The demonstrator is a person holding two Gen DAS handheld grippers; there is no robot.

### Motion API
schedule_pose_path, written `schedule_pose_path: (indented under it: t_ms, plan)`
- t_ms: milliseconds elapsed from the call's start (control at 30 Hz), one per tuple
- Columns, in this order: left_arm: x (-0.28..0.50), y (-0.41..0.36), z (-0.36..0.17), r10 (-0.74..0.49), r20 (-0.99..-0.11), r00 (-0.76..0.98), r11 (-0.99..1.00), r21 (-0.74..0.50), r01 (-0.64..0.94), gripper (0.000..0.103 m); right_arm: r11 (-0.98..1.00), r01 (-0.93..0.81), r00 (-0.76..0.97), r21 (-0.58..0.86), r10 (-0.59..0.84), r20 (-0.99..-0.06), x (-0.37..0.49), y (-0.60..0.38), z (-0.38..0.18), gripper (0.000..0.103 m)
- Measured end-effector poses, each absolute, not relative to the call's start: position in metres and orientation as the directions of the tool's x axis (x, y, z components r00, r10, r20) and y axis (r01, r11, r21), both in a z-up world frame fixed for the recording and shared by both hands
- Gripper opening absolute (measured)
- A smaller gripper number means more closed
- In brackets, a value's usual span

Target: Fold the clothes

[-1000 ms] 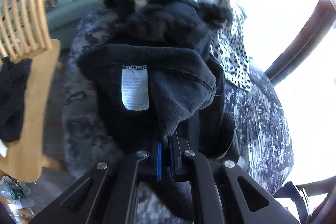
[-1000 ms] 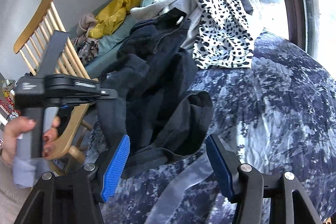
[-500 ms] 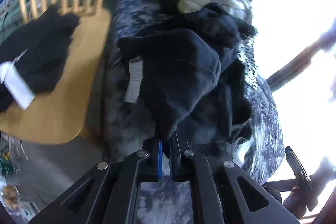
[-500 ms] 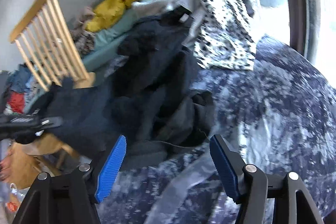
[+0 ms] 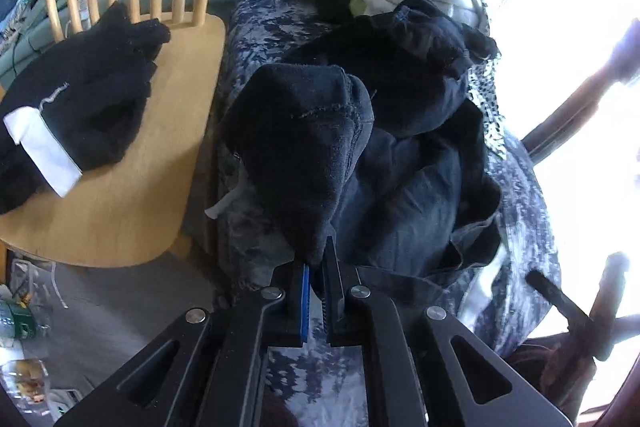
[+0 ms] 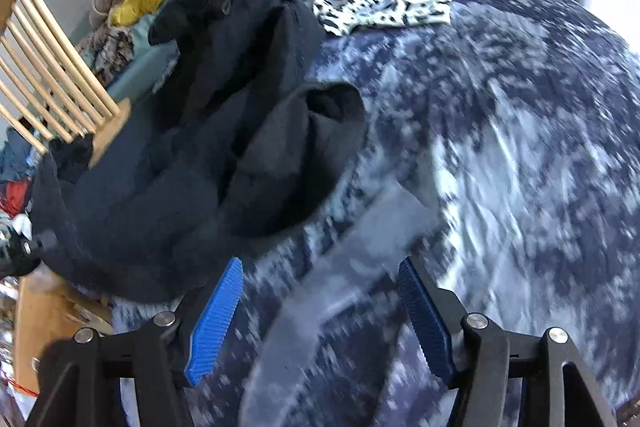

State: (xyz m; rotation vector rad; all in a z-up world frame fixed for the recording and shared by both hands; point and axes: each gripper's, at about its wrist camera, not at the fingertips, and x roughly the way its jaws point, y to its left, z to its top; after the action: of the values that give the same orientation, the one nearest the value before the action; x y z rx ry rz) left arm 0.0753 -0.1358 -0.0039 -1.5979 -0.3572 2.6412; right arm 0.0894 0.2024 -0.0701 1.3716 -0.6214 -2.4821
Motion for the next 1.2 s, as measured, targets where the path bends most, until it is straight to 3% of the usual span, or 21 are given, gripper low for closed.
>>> schedule_pose_path:
  t_ms: [233, 500, 633, 700, 767, 867, 967, 1200]
  plan:
    - [0.082, -0.145, -0.005, 0.161, -0.87, -0.465, -0.967, -0.233, 0.1, 0.005, -0.875, -0.087, -0.451, 0.476, -0.392, -0.802, 0.062, 0.201, -0.092, 0.065]
    - [0.086, -0.149, 0.003, 0.187, -0.848, -0.496, -0.958, -0.27, 0.099, 0.005, -0.784, -0.107, -0.438, 0.612, -0.515, -0.737, 0.058, 0.213, -0.106, 0.064]
    - [0.088, -0.155, 0.012, 0.201, -0.831, -0.519, -0.951, -0.293, 0.101, 0.005, -0.798, -0.107, -0.454, 0.593, -0.492, -0.743, 0.041, 0.201, -0.109, 0.063]
    - [0.088, -0.156, 0.017, 0.197, -0.826, -0.529, -0.953, -0.289, 0.097, 0.005, -0.796, -0.113, -0.46, 0.595, -0.488, -0.742, 0.032, 0.196, -0.11, 0.047]
    - [0.088, -0.157, 0.02, 0.191, -0.819, -0.542, -0.955, -0.284, 0.092, 0.005, -0.778, -0.125, -0.469, 0.616, -0.501, -0.727, 0.023, 0.195, -0.113, 0.004]
    - [0.088, -0.162, 0.025, 0.19, -0.808, -0.557, -0.951, -0.294, 0.101, 0.004, -0.778, -0.144, -0.507, 0.611, -0.472, -0.721, 0.019, 0.196, -0.11, 0.002]
    - [0.094, -0.176, 0.031, 0.198, -0.797, -0.571, -0.936, -0.327, 0.133, 0.004, -0.734, -0.14, -0.579, 0.664, -0.483, -0.656, 0.027, 0.207, -0.09, 0.002]
    - [0.122, -0.185, 0.043, 0.32, -0.768, -0.555, -0.902, -0.426, 0.069, 0.004, -0.745, -0.022, -0.767, 0.666, -0.415, -0.49, 0.088, 0.245, 0.006, 0.001]
